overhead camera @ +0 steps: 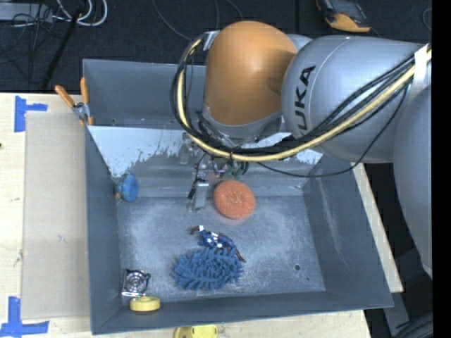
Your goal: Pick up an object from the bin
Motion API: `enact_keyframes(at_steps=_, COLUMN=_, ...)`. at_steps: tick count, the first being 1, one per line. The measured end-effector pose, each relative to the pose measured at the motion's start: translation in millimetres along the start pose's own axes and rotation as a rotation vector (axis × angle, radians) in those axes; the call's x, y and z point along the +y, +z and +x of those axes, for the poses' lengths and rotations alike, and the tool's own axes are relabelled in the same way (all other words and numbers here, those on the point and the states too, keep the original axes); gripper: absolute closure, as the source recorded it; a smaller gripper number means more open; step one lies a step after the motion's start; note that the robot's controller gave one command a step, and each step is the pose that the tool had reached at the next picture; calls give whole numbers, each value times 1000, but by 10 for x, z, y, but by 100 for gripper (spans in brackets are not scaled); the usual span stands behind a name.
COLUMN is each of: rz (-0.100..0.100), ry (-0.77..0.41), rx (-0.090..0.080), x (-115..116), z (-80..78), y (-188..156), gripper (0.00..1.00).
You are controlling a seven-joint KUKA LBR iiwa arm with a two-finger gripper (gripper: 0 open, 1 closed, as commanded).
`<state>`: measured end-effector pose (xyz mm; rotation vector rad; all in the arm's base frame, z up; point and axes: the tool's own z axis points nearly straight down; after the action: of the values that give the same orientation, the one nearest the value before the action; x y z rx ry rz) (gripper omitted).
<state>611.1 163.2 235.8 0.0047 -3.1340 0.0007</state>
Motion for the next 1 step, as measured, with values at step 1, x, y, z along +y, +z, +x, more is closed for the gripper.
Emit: enact_keyframes(at_steps=1, rz=-1, ry=3, rx=-8, x=-9, z=-14, y=-51, gripper=0)
